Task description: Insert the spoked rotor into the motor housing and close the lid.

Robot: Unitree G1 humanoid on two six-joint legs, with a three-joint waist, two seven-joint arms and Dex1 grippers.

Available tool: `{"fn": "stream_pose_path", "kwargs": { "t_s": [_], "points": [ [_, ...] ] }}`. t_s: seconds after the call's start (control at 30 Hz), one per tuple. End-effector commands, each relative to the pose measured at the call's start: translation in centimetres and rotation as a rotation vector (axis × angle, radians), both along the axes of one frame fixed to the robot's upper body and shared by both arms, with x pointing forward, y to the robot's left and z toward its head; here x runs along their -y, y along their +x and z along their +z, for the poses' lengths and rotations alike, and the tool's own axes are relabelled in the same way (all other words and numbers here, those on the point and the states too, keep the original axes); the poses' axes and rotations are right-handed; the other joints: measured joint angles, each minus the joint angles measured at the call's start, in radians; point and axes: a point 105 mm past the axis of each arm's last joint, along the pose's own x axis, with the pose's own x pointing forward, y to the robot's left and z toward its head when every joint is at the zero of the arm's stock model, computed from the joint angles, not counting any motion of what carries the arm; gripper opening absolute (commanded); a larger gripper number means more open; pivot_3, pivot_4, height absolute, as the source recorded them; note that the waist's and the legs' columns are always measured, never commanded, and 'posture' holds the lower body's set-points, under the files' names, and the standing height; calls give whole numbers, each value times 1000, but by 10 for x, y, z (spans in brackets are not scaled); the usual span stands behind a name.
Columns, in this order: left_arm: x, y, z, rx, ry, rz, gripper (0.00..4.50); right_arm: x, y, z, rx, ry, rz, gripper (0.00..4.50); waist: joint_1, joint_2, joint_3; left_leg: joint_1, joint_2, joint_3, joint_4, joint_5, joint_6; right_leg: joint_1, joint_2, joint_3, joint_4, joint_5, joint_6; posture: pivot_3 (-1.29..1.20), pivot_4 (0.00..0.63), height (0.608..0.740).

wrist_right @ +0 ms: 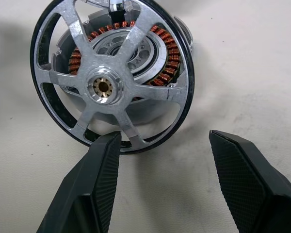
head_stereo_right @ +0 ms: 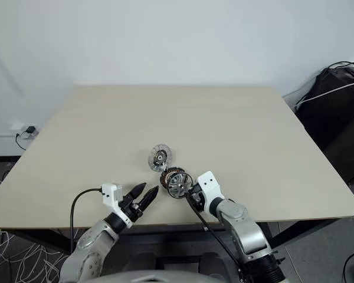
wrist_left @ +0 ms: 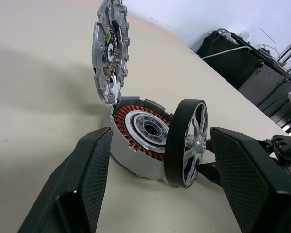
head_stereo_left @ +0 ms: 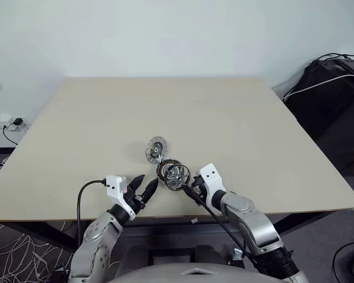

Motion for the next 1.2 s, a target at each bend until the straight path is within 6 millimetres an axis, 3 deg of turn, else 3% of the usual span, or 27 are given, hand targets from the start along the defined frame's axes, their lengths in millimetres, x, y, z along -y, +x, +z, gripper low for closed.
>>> {"fn": "stream_pose_path", "kwargs": {
  "t_s": [0.03, 0.13, 0.17, 0.23, 0.4, 0.8, 0.93, 1.2],
  "points": [
    [3, 3, 6, 28, -17, -11, 3402, 0, 9, 11, 56, 8, -7, 3120, 0, 0, 0, 0, 0, 0, 0, 0, 0, 0, 0, 0, 0, 0, 0, 0, 0, 740],
    [3, 3, 6, 25, -14, -11, 3402, -3, 9, 10, 57, 12, -9, 3120, 0, 0, 0, 0, 0, 0, 0, 0, 0, 0, 0, 0, 0, 0, 0, 0, 0, 740],
    [3, 3, 6, 24, -13, -11, 3402, -3, 9, 10, 57, 13, -9, 2932, 0, 0, 0, 0, 0, 0, 0, 0, 0, 0, 0, 0, 0, 0, 0, 0, 0, 740],
    [3, 4, 6, 23, -13, -11, 3402, -5, 10, 10, 57, 16, -8, 2537, 0, 0, 0, 0, 0, 0, 0, 0, 0, 0, 0, 0, 0, 0, 0, 0, 0, 740],
    [3, 3, 5, 19, -13, -13, 3402, -10, 10, 11, 61, 25, 4, 973, 0, 0, 0, 0, 0, 0, 0, 0, 0, 0, 0, 0, 0, 0, 0, 0, 0, 740],
    [5, 2, 2, 6, -15, -19, 3402, -8, 9, 15, 68, 23, 8, 973, 0, 0, 0, 0, 0, 0, 0, 0, 0, 0, 0, 0, 0, 0, 0, 0, 0, 740],
    [5, 2, 2, 3, -14, -21, 3402, -8, 10, 15, 65, 27, 9, 47, 0, 0, 0, 0, -1, 0, 0, 0, 0, 0, 0, 0, 0, 0, 0, 0, 0, 740],
    [5, 2, 1, 3, -17, -18, 3402, -12, 10, 16, 71, 24, 18, 17, -1, 0, 0, 0, -1, 0, 0, 0, 0, 0, 0, 0, 0, 0, 0, 0, 0, 740]
  ]
}}
